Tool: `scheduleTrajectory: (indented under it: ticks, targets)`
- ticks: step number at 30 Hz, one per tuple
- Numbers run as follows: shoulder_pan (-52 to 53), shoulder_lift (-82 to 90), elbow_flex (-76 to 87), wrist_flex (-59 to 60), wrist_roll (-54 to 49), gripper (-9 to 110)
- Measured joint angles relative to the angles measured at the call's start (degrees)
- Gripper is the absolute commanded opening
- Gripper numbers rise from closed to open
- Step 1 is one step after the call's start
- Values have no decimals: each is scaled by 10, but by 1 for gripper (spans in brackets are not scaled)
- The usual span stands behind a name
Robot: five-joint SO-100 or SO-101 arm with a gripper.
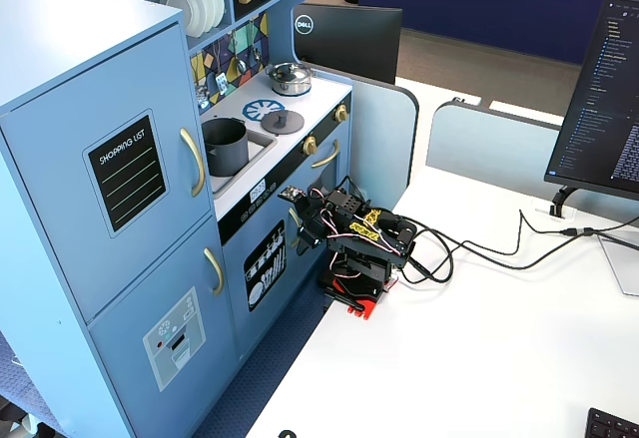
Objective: Take off the lid from the gray recipient and place it on the counter
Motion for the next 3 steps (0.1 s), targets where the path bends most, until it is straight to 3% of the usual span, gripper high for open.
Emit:
scheduleTrajectory:
  ticks: [3]
  targets:
    - [0, 0, 0, 0, 0, 3]
